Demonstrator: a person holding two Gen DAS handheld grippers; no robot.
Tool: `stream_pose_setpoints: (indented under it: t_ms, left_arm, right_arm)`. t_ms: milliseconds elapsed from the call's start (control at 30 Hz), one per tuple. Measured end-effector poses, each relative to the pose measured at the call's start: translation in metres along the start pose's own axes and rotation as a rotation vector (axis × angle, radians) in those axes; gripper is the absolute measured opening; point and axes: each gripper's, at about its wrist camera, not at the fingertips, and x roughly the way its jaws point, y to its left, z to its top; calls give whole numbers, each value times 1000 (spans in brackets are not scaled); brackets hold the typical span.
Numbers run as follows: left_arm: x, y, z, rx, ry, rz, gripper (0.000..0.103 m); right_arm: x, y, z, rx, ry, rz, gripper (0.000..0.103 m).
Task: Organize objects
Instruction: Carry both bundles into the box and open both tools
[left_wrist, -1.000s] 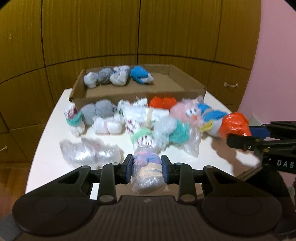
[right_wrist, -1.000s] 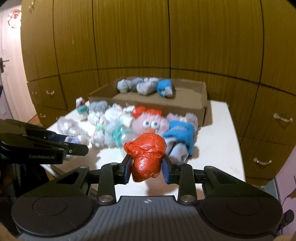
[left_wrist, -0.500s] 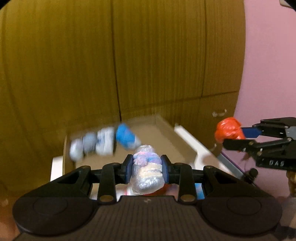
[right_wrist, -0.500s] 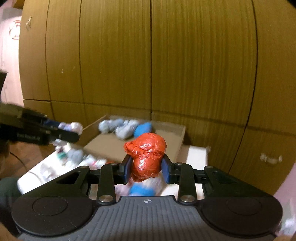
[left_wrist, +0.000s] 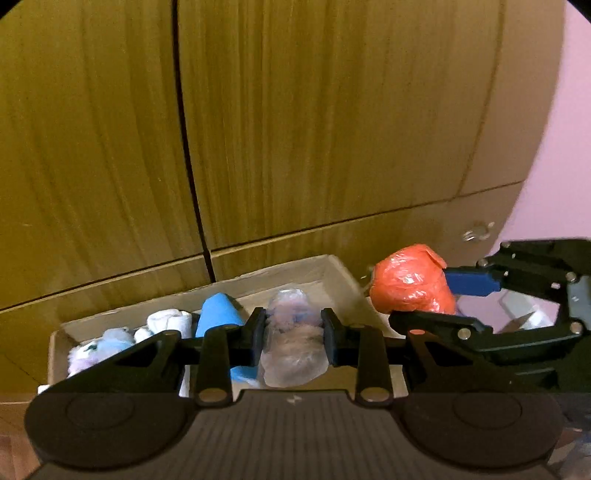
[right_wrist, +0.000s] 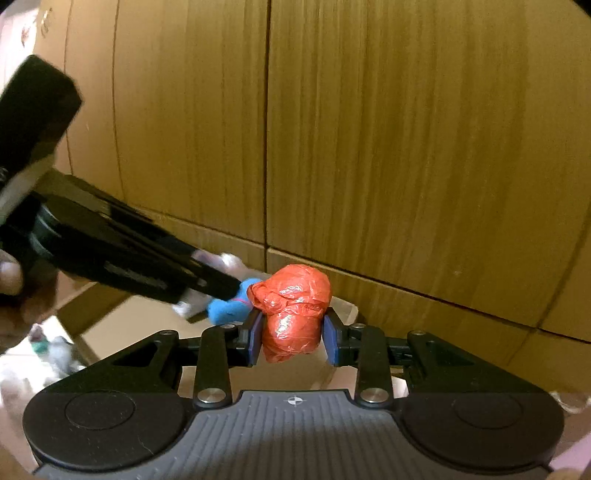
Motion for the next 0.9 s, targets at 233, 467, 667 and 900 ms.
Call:
stream_pose_setpoints:
  t_ms: [233, 467, 667, 900]
  left_arm:
    - [63, 20, 4, -52, 54, -2, 29]
    - [95, 23, -2, -56, 72, 4, 29]
    - [113, 25, -13, -50, 87, 23, 29]
    - [119, 27, -19, -84, 77, 23, 31]
  right_arm:
    - [65, -12, -3, -46, 93, 10, 40]
    - [104, -12, -8, -90, 142, 2, 40]
    - [126, -8, -18, -110, 180, 2, 41]
    - [133, -3, -18, -139, 196, -20, 49]
